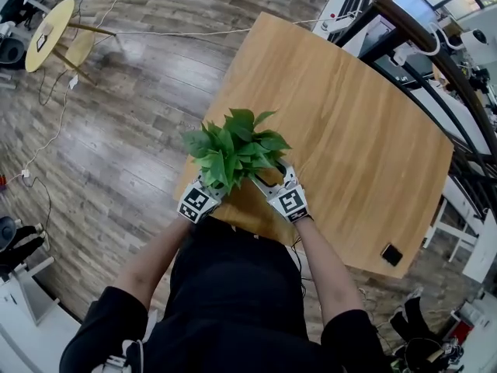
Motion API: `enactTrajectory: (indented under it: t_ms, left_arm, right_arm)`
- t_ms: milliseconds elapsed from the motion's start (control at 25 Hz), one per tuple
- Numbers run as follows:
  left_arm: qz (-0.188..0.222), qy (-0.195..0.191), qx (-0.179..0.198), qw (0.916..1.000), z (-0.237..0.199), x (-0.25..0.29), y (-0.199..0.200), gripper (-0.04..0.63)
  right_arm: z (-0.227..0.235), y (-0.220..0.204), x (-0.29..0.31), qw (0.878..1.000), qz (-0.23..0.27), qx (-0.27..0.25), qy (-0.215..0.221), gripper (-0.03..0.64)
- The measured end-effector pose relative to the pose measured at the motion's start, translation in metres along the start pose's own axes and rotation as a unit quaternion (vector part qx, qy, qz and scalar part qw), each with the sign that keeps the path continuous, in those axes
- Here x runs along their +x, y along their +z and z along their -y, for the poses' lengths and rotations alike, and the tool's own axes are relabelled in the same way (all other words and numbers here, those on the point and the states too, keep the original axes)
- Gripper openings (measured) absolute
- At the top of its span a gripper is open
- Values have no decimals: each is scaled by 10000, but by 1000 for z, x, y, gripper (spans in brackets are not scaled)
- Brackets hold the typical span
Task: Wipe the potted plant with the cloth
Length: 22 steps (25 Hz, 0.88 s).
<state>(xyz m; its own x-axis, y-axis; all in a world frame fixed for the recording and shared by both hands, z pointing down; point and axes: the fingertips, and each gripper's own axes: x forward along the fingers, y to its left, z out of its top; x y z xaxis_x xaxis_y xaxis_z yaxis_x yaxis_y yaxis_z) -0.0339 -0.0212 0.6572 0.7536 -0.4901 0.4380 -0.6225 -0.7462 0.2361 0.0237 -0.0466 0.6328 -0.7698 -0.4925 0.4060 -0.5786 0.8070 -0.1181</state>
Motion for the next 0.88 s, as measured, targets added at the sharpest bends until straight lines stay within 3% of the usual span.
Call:
enactTrajectory:
  t_ms: [280,480,680,880]
  left_arm:
    - [68,280,-187,9994,-22,-9,5,175]
    - [-2,361,-137,9993,-36,-11,2,175]
    - [-76,209,97,9997,-34,-3,7,175]
    - [-69,103,134,9998,-23,-2,6,175]
  right_arm:
    - [-30,-9,-7,9996,-89,-42,270,273]
    - [6,-7,-5,9994,-112,-13,-321,273]
    - [0,0,6,9991,-172,-383,93,273]
    - [-2,1,10,9995,-121,-273,-75,273]
